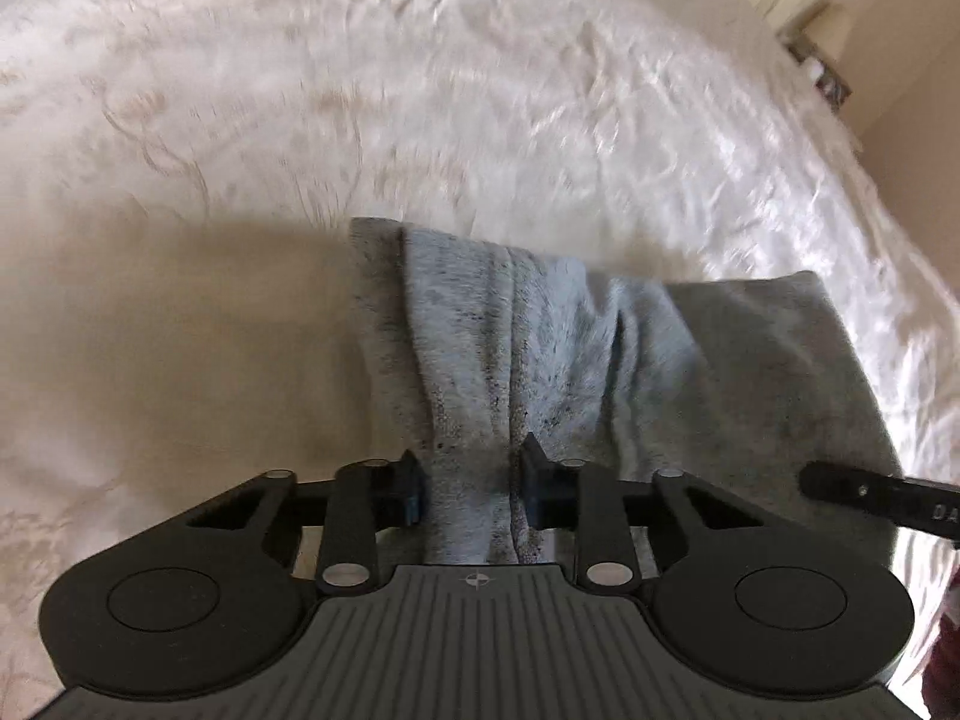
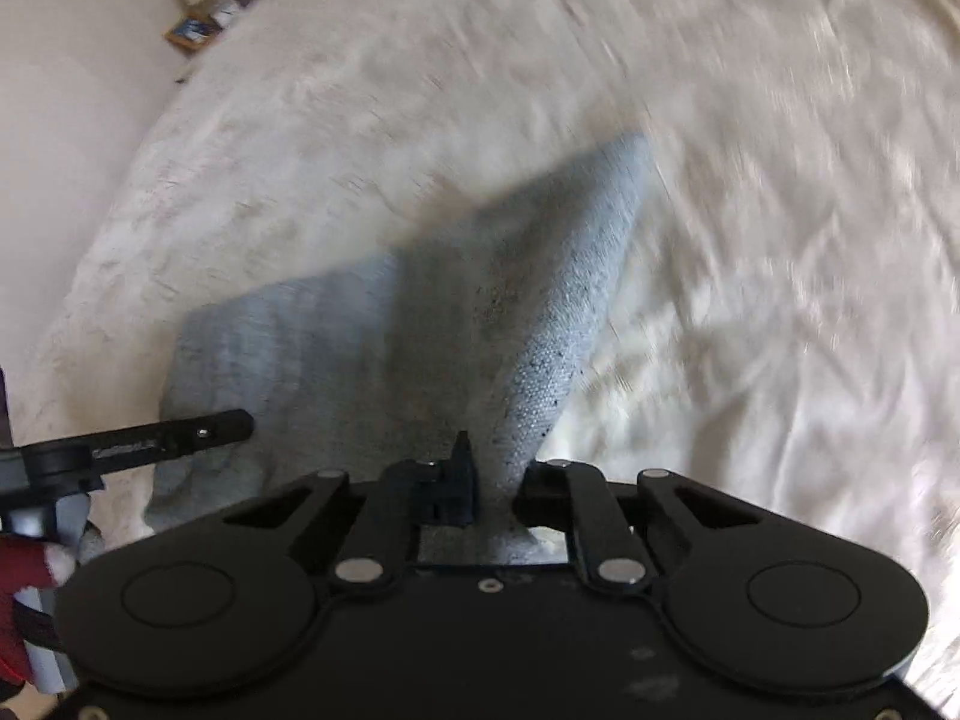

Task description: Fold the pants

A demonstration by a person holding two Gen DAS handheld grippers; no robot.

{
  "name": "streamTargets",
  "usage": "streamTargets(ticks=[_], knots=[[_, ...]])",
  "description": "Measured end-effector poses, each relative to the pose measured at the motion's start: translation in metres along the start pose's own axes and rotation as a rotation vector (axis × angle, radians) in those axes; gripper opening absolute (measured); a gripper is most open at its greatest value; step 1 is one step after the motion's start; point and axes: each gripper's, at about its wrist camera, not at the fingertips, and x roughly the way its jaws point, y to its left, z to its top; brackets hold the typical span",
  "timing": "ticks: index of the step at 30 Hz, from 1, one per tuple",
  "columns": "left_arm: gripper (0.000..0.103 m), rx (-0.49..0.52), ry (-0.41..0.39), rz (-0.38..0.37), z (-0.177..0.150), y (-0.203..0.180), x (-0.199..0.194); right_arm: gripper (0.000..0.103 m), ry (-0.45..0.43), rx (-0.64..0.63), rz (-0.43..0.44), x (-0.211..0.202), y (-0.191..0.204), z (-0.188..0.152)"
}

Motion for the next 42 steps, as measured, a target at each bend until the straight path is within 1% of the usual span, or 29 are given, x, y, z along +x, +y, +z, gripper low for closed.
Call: streamTargets(ticks=[3,5,7,11,14,17,18,19,20,21,22,23,24,25,26,27,28,29,30,32,33,34,36,37,38,39,40,42], knots=[[0.026,0.041,-0.080,0.017,0.007,-0.008,-0.027,0.011,-0.049,-0.093,0.018,-0.025,0.023,0.014],[0.026,0.036,-0.136,0.019,0.018,-0.003,-0.045,0.011,-0.078,-0.147,0.035,-0.033,0.038,0.030],[0.026,0.031,-0.178,0.028,0.033,0.005,-0.060,0.011,-0.102,-0.171,0.061,-0.039,0.046,0.045],[0.026,0.016,-0.243,0.050,0.075,0.036,-0.078,0.011,-0.147,-0.182,0.141,-0.025,0.074,0.095],[0.027,-0.004,-0.266,0.076,0.098,0.056,-0.075,0.011,-0.172,-0.217,0.179,-0.001,0.097,0.129],[0.028,-0.031,-0.254,0.120,0.113,0.077,-0.058,0.011,-0.160,-0.210,0.206,0.037,0.114,0.157],[0.031,-0.049,-0.238,0.140,0.114,0.085,-0.048,0.012,-0.152,-0.201,0.208,0.052,0.116,0.163],[0.033,-0.068,-0.206,0.172,0.115,0.094,-0.033,0.015,-0.139,-0.200,0.198,0.069,0.116,0.167],[0.035,-0.077,-0.169,0.208,0.114,0.102,-0.020,0.018,-0.112,-0.194,0.165,0.087,0.116,0.173],[0.035,-0.092,-0.115,0.255,0.110,0.110,-0.003,0.021,-0.065,-0.185,0.101,0.107,0.116,0.176],[0.038,-0.114,-0.056,0.299,0.103,0.120,0.013,0.021,-0.014,-0.184,0.015,0.128,0.111,0.175],[0.042,-0.134,-0.052,0.293,0.096,0.126,0.020,0.021,0.027,-0.198,-0.074,0.145,0.106,0.174],[0.045,-0.158,-0.076,0.279,0.089,0.130,0.020,0.022,0.053,-0.219,-0.140,0.155,0.100,0.170],[0.045,-0.185,-0.099,0.271,0.085,0.132,0.015,0.022,0.065,-0.233,-0.182,0.161,0.095,0.167],[0.045,-0.197,-0.110,0.270,0.082,0.130,0.007,0.022,0.058,-0.231,-0.196,0.159,0.090,0.164],[0.045,-0.185,-0.125,0.284,0.080,0.126,-0.001,0.022,0.046,-0.219,-0.197,0.155,0.085,0.162],[0.044,-0.163,-0.151,0.318,0.078,0.118,-0.008,0.022,0.022,-0.205,-0.201,0.148,0.082,0.161],[0.043,-0.130,-0.189,0.378,0.076,0.109,-0.019,0.022,-0.017,-0.204,-0.207,0.140,0.080,0.160],[0.043,-0.095,-0.225,0.406,0.076,0.100,-0.028,0.022,-0.084,-0.216,-0.206,0.130,0.082,0.157],[0.043,-0.061,-0.270,0.392,0.085,0.090,-0.037,0.022,-0.201,-0.263,-0.161,0.112,0.097,0.157],[0.043,-0.050,-0.274,0.374,0.090,0.089,-0.035,0.022,-0.223,-0.289,-0.129,0.110,0.106,0.161],[0.043,-0.037,-0.270,0.353,0.096,0.087,-0.031,0.022,-0.228,-0.328,-0.084,0.113,0.119,0.166],[0.043,-0.017,-0.256,0.321,0.110,0.083,-0.015,0.022,-0.214,-0.390,-0.028,0.125,0.143,0.174],[0.043,-0.014,-0.254,0.326,0.117,0.085,-0.007,0.022,-0.207,-0.415,-0.004,0.134,0.154,0.179],[0.043,-0.012,-0.249,0.348,0.123,0.086,0.002,0.021,-0.195,-0.438,0.017,0.145,0.163,0.184],[0.043,-0.016,-0.232,0.372,0.128,0.089,0.013,0.020,-0.169,-0.453,0.026,0.158,0.170,0.189],[0.043,-0.027,-0.210,0.381,0.134,0.094,0.024,0.020,-0.142,-0.452,0.019,0.172,0.176,0.195],[0.048,-0.045,-0.171,0.388,0.135,0.107,0.042,0.018,-0.086,-0.431,-0.014,0.195,0.174,0.200]])
